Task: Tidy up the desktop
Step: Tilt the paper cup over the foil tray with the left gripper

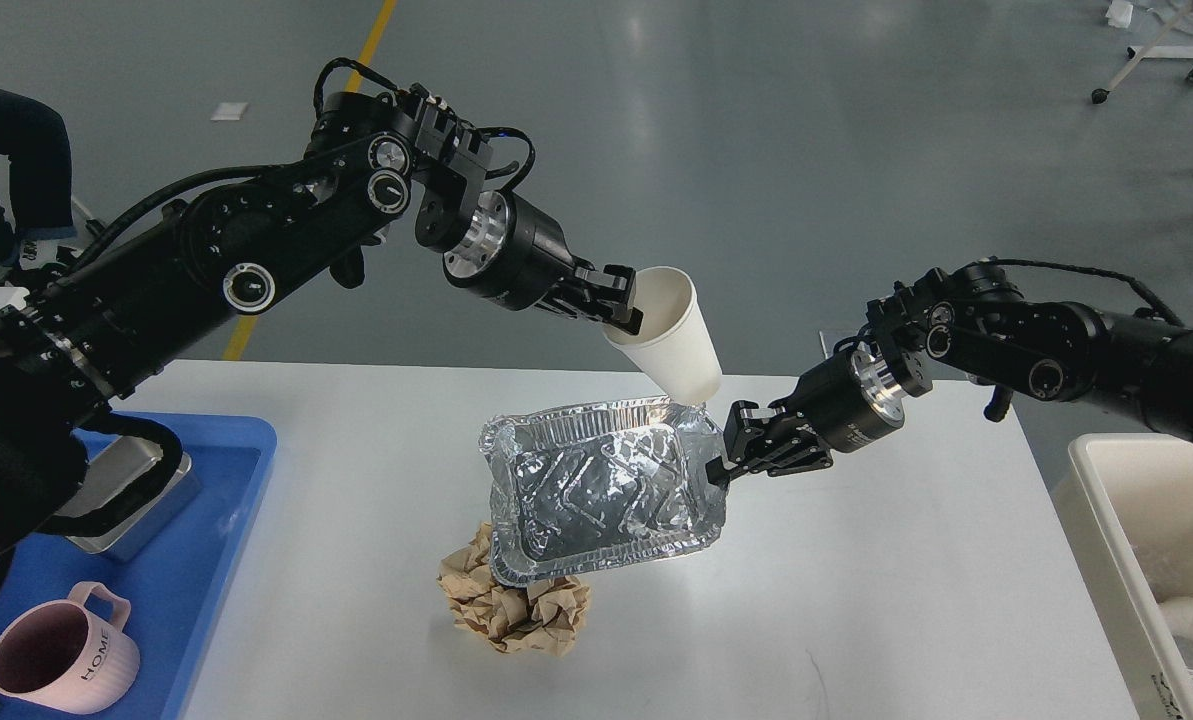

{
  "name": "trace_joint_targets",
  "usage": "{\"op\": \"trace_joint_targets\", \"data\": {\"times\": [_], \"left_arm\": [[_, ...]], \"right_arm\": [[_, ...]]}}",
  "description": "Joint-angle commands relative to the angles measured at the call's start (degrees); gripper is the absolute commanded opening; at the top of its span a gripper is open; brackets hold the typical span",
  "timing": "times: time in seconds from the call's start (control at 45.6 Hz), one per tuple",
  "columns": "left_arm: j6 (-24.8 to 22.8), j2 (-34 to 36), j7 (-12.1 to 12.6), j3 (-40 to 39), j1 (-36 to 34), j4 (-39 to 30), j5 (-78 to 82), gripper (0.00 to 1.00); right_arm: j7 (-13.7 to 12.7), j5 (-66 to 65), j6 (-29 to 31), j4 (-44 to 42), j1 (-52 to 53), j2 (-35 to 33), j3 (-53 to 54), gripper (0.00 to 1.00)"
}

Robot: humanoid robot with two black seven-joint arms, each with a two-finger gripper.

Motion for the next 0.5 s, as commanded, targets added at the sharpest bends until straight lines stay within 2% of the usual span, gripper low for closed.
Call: {"op": "trace_joint_targets", "data": {"times": [0.0,0.482], "left_arm": [[-0.01,-0.46,0.00,0.22,0.26,0.09,0.05,0.02],[-0.01,-3.71,0.18,0.74,1.32,0.00,-0.04,0.03]], "right_arm": [[0.00,1.24,2.41,-2.51,-0.93,0.12,0.00,0.00],[0.00,2.47,2.94,-3.83,-1.28,1.18,0.00,0.00]]}}
